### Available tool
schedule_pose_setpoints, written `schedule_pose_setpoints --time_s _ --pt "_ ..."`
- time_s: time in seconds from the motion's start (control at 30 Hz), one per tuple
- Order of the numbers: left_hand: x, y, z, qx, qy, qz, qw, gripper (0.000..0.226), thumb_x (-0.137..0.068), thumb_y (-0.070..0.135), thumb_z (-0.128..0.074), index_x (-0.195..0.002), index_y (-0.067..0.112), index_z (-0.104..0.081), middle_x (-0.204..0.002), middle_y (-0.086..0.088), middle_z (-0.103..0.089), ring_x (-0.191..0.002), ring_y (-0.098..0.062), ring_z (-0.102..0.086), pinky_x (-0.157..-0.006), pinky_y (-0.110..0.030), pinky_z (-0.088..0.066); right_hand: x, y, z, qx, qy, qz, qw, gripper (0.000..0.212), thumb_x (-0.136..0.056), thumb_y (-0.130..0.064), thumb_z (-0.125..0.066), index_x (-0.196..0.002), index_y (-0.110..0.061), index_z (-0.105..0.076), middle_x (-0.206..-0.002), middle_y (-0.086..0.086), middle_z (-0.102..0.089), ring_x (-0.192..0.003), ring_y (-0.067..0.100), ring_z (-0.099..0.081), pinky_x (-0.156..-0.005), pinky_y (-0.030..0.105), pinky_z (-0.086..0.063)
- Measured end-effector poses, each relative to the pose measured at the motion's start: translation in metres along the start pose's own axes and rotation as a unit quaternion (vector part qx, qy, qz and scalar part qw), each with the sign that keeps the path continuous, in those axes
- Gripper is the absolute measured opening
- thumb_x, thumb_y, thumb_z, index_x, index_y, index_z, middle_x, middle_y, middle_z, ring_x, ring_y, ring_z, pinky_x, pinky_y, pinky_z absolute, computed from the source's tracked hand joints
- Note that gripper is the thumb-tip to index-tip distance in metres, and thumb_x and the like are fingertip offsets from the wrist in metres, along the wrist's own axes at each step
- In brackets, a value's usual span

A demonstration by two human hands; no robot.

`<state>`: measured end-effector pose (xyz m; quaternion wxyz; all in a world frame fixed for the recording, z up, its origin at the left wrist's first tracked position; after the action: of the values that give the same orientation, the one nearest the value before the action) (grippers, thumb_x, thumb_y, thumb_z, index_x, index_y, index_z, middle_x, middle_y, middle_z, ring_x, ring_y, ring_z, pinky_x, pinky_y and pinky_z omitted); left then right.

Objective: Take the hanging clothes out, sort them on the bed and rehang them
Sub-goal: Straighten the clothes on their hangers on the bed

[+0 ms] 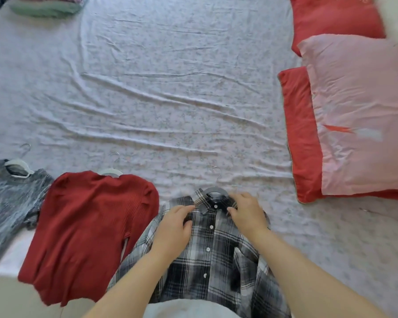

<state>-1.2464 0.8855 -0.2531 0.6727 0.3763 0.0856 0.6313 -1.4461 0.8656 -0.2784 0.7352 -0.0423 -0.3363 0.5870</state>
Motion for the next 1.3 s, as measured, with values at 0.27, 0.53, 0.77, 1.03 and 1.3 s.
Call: schedule_pose_setpoints --time_s 0.27,0.53,0.77,1.03,1.3 --pt "0.013 0.0 0.008 -0.046 -0.003 0.02 0.999 0.044 -0.093 0.015 -0.048 -0.136 0.018 -0.042 -0.134 0.001 -0.048 -0.124 -0.013 -0.041 -0.1 -0.022 -0.031 0.048 0.006 -0.028 0.033 -0.085 0.017 0.996 0.044 -0.093 -0.03 -0.054 -0.135 -0.022 -0.044 -0.135 -0.002 -0.045 -0.125 0.018 -0.04 -0.103 0.035 -0.039" --pt "0.072 -0.028 0.044 -0.087 0.055 0.089 0.991 0.044 -0.09 0.024 -0.05 -0.134 0.023 -0.045 -0.128 0.003 -0.052 -0.117 -0.018 -0.048 -0.095 -0.034 -0.039 0.072 -0.049 -0.032 0.071 -0.12 0.103 0.985 0.046 -0.093 -0.027 -0.053 -0.137 -0.022 -0.041 -0.139 0.0 -0.042 -0.123 0.017 -0.045 -0.102 0.037 -0.04" --pt "0.155 -0.099 0.077 -0.097 0.115 0.176 0.973 0.044 -0.089 0.03 -0.05 -0.132 0.024 -0.045 -0.126 0.003 -0.053 -0.115 -0.019 -0.05 -0.095 -0.033 -0.04 0.1 -0.132 -0.066 0.121 -0.143 0.203 0.961 0.046 -0.092 -0.027 -0.053 -0.137 -0.021 -0.043 -0.138 0.001 -0.044 -0.122 0.018 -0.046 -0.1 0.036 -0.041" --pt "0.252 -0.206 0.122 -0.049 0.169 0.254 0.951 0.046 -0.09 0.032 -0.05 -0.135 0.027 -0.041 -0.133 0.004 -0.049 -0.118 -0.018 -0.049 -0.097 -0.033 -0.038 0.154 -0.247 -0.148 0.179 -0.159 0.3 0.923 0.045 -0.091 -0.027 -0.054 -0.135 -0.022 -0.044 -0.131 0.0 -0.048 -0.122 0.018 -0.044 -0.1 0.031 -0.039" --pt "0.367 -0.344 0.187 -0.035 0.179 0.32 0.93 0.046 -0.092 0.031 -0.045 -0.137 0.028 -0.038 -0.135 0.001 -0.045 -0.118 -0.023 -0.049 -0.093 -0.033 -0.039 0.221 -0.382 -0.261 0.218 -0.164 0.362 0.892 0.044 -0.09 -0.031 -0.056 -0.133 -0.025 -0.047 -0.128 -0.002 -0.051 -0.121 0.017 -0.046 -0.099 0.03 -0.04"
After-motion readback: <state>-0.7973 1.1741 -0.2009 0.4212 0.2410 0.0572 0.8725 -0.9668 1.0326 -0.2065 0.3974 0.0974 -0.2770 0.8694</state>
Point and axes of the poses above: each hand's wrist, its own x-axis away from the middle knuckle, its own z-axis out of the back of the hand, y = z × x, the point moved 2 cm from there along -x, towards the middle knuckle
